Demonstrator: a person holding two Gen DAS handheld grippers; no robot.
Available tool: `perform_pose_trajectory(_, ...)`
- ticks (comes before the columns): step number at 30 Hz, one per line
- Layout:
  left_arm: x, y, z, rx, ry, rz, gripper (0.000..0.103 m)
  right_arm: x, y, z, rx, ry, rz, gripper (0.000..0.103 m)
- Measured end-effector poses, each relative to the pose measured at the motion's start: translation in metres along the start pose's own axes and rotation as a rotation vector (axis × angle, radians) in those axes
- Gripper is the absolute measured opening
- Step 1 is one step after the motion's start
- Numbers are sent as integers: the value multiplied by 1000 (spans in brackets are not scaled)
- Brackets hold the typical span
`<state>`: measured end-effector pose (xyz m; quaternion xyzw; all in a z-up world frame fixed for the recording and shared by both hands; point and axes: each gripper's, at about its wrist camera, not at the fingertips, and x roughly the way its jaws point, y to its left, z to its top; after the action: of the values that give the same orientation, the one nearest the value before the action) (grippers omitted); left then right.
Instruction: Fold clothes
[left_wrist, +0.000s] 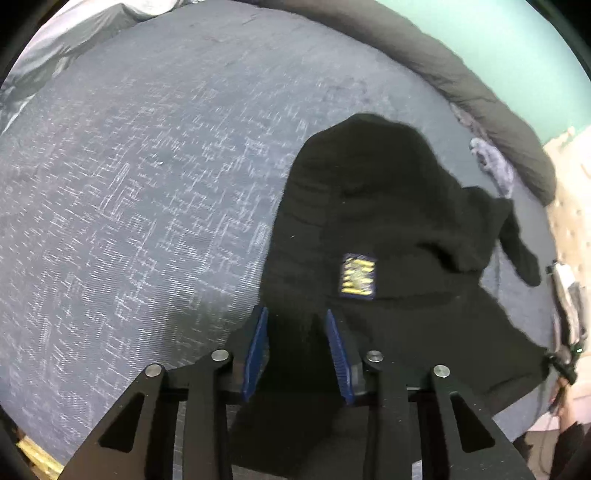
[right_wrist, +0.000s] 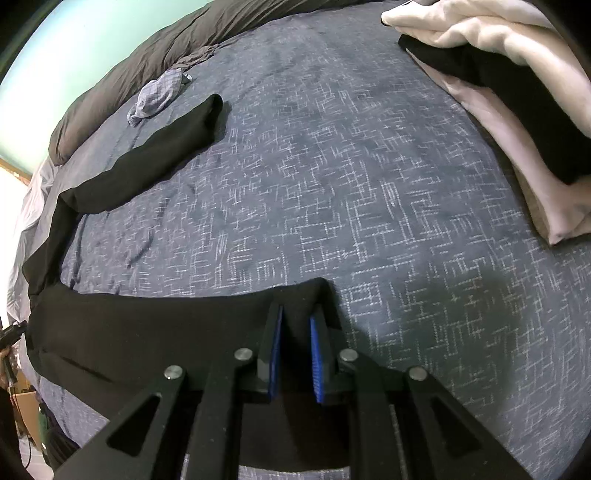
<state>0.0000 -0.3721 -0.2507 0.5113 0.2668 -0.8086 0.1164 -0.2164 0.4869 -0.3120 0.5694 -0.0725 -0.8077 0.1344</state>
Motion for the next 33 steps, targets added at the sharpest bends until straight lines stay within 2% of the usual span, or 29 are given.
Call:
perform_pose_trajectory(3, -6, -9, 0, 6, -11, -45, 31, -1, 0, -1, -2, 1, 2, 13)
perform_pose_trajectory(8, 1, -25, 2, 27, 24, -112, 31, 0, -2, -3, 9, 1, 11, 13)
perform_pose_trajectory(17, 33, -22, 3, 9, 67, -23, 31, 1, -2, -7, 2, 7, 15, 13)
perform_pose_trajectory(18, 34, -22, 2, 11, 67, -18, 28, 1, -2, -7, 3, 8, 15, 13)
perform_pose_trajectory(19, 35, -24, 2, 23, 65, -5, 10, 1, -3, -7, 3, 9, 14, 13)
perform_pose_trajectory(20, 35, -26, 1, 36, 63, 8, 2, 1, -2, -7, 2, 8, 14, 13)
perform_pose_trajectory(22, 30, -30, 1, 57, 40, 18, 3, 0, -2, -7, 2, 1, 24, 8)
perform_pose_trajectory(29, -8, -33, 13, 93, -95, 64, 3, -23, -4, -3, 9, -86, 60, 7)
perform_pose_trajectory(33, -25, -29, 18, 72, -147, 60, 2, -36, -7, 0, 14, -128, 71, 7)
